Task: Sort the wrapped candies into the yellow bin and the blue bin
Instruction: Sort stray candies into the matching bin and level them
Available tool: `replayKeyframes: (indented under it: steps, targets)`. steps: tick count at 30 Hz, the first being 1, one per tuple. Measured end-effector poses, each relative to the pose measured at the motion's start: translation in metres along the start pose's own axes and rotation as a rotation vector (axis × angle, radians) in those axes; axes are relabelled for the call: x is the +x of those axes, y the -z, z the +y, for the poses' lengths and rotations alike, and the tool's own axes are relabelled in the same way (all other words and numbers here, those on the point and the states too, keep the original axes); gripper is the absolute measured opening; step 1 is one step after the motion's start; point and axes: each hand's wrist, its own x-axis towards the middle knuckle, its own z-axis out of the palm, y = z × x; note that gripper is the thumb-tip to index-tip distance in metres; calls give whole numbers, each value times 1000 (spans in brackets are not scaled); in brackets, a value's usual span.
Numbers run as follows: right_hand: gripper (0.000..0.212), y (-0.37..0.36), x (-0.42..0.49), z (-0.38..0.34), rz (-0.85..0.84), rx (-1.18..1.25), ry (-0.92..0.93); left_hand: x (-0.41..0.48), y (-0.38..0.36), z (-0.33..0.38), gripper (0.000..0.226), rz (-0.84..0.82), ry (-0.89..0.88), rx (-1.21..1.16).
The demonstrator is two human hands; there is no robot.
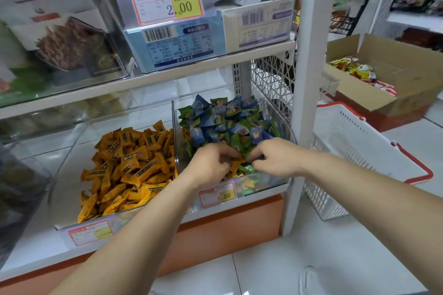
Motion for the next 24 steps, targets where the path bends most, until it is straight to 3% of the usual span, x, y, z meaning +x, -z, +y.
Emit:
replayKeyframes:
  steps: [4, 8, 11, 13, 19, 24]
  targets:
    - [52, 2, -4, -4, -108, -8, -33, 13, -3, 2, 43, -135, 31, 69]
    - [57, 4, -3, -7, -217, -38, 8, 18, -2, 2, 86, -370, 34, 106]
    - [68, -1, -1, -5, -307, -212, 13, 14, -10, -5, 103, -351, 35, 344]
    - [68, -5, 0, -4, -282, -275, 15, 14, -13, -8, 95, -290, 19, 404]
    - [32, -10, -2, 8, -18, -169, 68, 19, -12, -7, 104, -420, 32, 443]
    - [31, -13, -3, 14, 69, -72, 71, 23, -10, -4, 114, -589, 65, 346]
